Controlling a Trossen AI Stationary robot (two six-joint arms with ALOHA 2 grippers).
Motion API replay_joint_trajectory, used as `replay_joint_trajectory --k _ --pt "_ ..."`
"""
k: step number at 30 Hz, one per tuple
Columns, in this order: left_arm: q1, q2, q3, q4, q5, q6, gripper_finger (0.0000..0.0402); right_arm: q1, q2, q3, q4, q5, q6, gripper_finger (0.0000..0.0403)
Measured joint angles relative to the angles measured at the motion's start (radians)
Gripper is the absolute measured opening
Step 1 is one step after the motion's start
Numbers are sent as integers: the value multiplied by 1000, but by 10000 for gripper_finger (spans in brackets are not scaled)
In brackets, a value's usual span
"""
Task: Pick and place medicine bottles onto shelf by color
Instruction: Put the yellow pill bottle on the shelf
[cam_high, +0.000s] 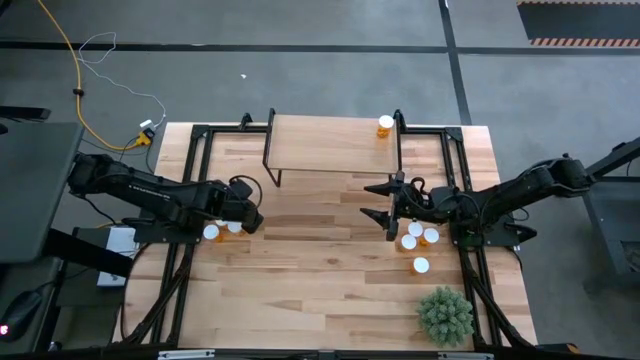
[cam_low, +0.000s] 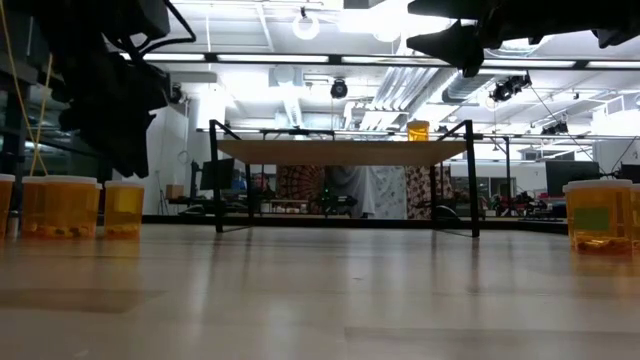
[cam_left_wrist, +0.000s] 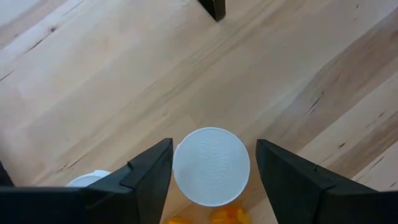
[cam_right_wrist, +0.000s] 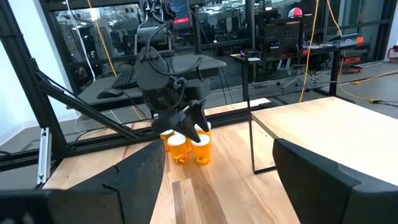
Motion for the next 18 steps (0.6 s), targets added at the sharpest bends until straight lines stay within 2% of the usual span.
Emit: replay_joint_trajectory --k 12,18 --pt "0 0 0 -1 1 4 275 0 0 0 -1 0 2 289" --pt "0 0 0 -8 2 -18 282 0 0 0 -1 0 2 289"
